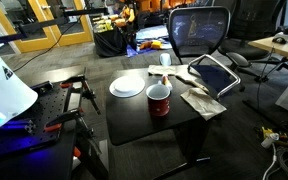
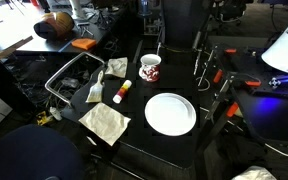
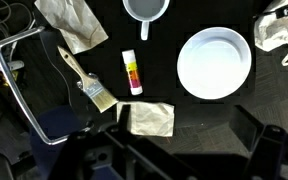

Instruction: Pick the bottle on the table and put it in the mug

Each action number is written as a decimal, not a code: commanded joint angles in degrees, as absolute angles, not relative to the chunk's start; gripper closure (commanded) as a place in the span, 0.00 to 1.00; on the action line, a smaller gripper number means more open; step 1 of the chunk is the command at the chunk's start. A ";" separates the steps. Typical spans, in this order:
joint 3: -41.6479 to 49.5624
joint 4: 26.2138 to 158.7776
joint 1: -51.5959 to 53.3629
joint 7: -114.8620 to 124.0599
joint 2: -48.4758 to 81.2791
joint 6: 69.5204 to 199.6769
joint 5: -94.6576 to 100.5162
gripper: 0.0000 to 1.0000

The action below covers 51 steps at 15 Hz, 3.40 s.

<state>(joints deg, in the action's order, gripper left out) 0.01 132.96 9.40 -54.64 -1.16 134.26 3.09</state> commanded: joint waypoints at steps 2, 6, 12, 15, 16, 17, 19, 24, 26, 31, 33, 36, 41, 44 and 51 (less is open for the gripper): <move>-2.00 130.96 7.23 -61.28 4.16 139.30 1.73 0.00; -3.74 128.85 5.93 -65.78 9.35 142.44 0.26 0.00; -6.44 123.74 3.93 -67.57 17.68 143.82 1.35 0.00; -7.21 121.15 3.17 -67.24 21.30 144.06 1.99 0.00; -7.44 120.36 2.98 -67.26 22.38 144.23 2.16 0.00; -7.55 119.53 2.83 -67.09 23.50 144.45 2.51 0.00; -7.61 117.90 2.56 -66.67 25.69 144.83 3.33 0.00; -7.45 114.06 2.25 -65.96 30.43 144.63 5.35 0.00; -7.64 112.56 1.98 -65.98 32.40 144.58 5.65 0.00; -8.27 109.52 1.56 -66.08 37.29 145.21 5.71 0.00; -8.17 108.32 1.57 -65.97 39.39 145.64 6.05 0.00; -7.65 106.43 1.90 -64.83 42.27 146.53 6.62 0.00; -7.28 103.16 1.72 -63.70 46.80 147.32 7.32 0.00; -7.41 101.47 1.28 -63.29 48.93 147.19 7.21 0.00; -7.55 98.02 0.83 -62.81 52.69 146.26 7.12 0.00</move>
<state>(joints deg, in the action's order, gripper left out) -7.00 100.30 1.43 -64.87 50.87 146.16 5.89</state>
